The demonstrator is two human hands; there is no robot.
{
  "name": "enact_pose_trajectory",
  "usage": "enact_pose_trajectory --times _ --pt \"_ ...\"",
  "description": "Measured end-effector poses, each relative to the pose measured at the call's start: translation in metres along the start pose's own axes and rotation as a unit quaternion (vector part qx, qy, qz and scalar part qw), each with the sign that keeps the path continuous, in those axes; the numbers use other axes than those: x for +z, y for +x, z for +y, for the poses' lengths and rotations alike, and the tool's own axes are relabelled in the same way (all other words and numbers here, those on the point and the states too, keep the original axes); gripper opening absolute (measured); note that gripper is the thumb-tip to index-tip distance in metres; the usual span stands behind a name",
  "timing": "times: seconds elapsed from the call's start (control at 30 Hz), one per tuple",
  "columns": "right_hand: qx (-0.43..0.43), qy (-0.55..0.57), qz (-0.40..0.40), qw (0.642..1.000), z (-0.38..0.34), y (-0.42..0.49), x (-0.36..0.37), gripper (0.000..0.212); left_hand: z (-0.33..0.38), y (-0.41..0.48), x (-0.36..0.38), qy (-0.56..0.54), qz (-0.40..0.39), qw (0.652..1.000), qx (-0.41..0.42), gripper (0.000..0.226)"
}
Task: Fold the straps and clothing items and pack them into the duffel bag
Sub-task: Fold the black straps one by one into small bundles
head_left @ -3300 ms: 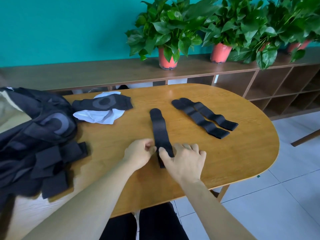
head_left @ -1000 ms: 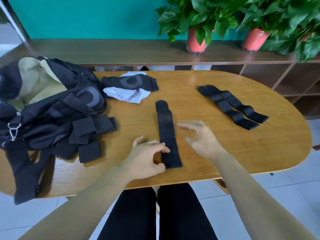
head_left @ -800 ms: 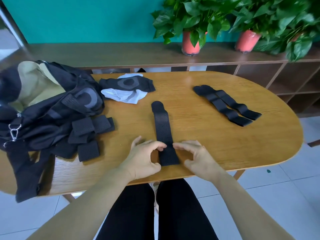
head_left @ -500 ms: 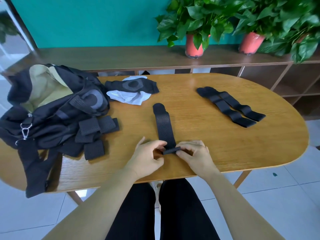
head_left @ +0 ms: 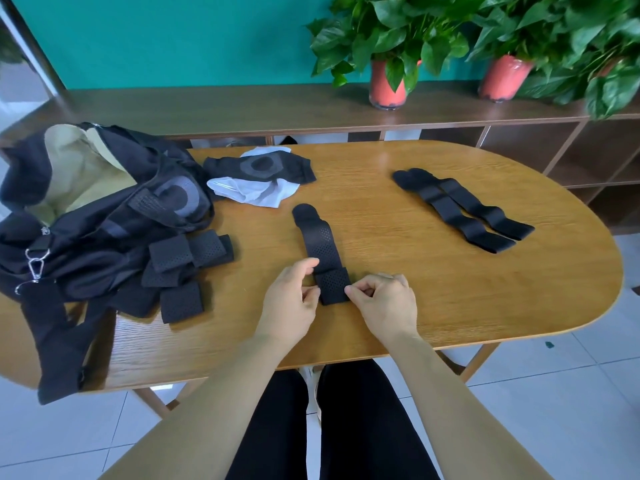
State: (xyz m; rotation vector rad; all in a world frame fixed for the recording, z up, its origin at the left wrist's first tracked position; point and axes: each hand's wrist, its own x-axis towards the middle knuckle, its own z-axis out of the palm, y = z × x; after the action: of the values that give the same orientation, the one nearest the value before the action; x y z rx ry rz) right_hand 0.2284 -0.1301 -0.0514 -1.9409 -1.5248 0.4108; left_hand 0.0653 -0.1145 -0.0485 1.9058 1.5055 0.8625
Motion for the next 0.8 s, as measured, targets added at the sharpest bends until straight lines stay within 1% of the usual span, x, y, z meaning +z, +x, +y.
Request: enact_pose_trajectory --times 0.1,0.2,0.27,0.33,0.43,0.53,0.7,0.8 --pt "0.006 -0.011 0.017 1.000 -0.001 0.000 0.003 0.017 0.000 0.002 0.002 0.012 0.023 1.000 0.001 0.042" --pt "0.018 -0.019 0.008 1.000 -0.003 0.001 0.003 0.019 0.001 0.005 0.005 0.043 0.042 0.998 0.011 0.036" --pt "0.025 -0.026 -0.009 0.999 -0.006 0.002 0.001 0.020 0.001 0.008 0.007 0.068 0.052 0.995 0.044 0.031" --pt "0.033 -0.035 -0.034 0.998 -0.008 0.005 -0.004 0.020 -0.002 0.009 0.009 0.118 0.054 0.989 0.078 0.029" --pt "0.046 -0.045 -0.072 0.995 -0.012 0.009 -0.009 0.020 -0.009 0.009 0.011 0.184 0.047 0.976 0.105 0.027" --pt "0.060 -0.048 -0.095 0.993 -0.015 0.013 -0.011 0.021 -0.014 0.006 0.013 0.206 0.043 0.968 0.133 0.028" --pt "0.077 -0.059 -0.113 0.989 -0.015 0.019 -0.010 0.021 -0.012 0.003 0.012 0.232 0.026 0.961 0.146 0.029" --pt "0.060 -0.090 -0.110 0.988 -0.016 0.017 -0.012 0.023 -0.007 0.003 0.006 0.293 0.008 0.942 0.162 0.044"
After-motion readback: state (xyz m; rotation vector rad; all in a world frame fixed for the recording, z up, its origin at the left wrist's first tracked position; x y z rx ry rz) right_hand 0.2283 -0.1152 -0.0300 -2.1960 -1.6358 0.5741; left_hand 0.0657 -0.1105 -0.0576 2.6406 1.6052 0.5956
